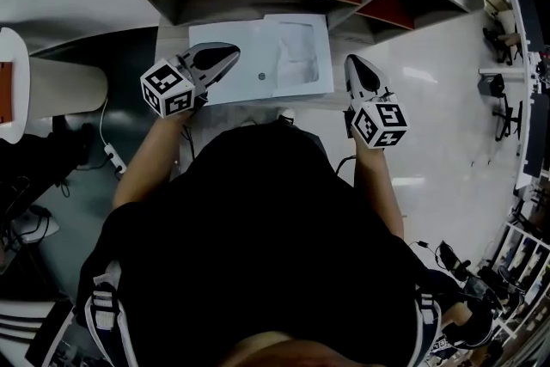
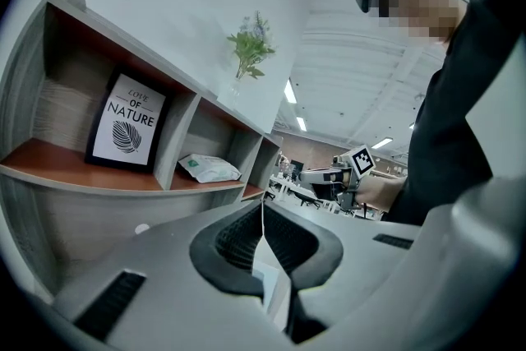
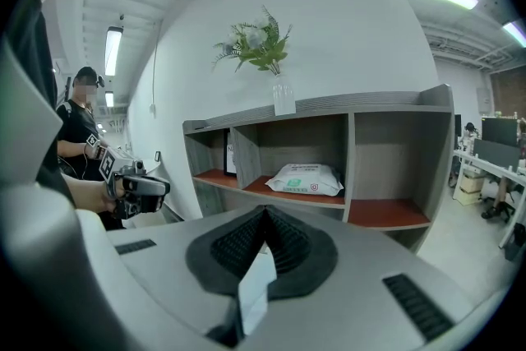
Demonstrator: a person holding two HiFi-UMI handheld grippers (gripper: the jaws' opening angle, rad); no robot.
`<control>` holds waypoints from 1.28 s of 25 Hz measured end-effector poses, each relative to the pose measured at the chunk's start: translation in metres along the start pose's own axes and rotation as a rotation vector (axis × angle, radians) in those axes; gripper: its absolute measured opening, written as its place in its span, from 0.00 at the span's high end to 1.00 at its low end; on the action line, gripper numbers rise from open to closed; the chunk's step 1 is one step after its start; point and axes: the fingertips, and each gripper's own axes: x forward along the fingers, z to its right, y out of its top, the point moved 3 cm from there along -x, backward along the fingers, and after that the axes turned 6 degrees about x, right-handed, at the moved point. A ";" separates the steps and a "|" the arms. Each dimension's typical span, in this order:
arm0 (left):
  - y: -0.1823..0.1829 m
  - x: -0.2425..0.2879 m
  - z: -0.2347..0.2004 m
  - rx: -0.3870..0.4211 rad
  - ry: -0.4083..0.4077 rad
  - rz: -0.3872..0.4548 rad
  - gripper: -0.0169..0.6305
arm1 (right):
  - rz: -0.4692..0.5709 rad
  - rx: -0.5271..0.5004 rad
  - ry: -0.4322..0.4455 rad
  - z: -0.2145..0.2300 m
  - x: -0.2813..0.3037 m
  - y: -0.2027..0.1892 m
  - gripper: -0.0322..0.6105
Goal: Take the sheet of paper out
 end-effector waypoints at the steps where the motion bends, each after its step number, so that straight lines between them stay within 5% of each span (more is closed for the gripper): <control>1: -0.001 0.003 0.000 -0.002 0.001 -0.005 0.94 | 0.000 0.003 0.003 0.002 0.001 -0.001 0.93; 13: -0.008 0.034 -0.014 -0.019 0.080 -0.052 0.94 | -0.039 -0.002 0.067 0.045 0.027 -0.006 0.93; 32: -0.087 0.100 -0.044 -0.163 0.144 -0.185 0.93 | -0.142 0.005 0.083 0.115 0.033 -0.028 0.93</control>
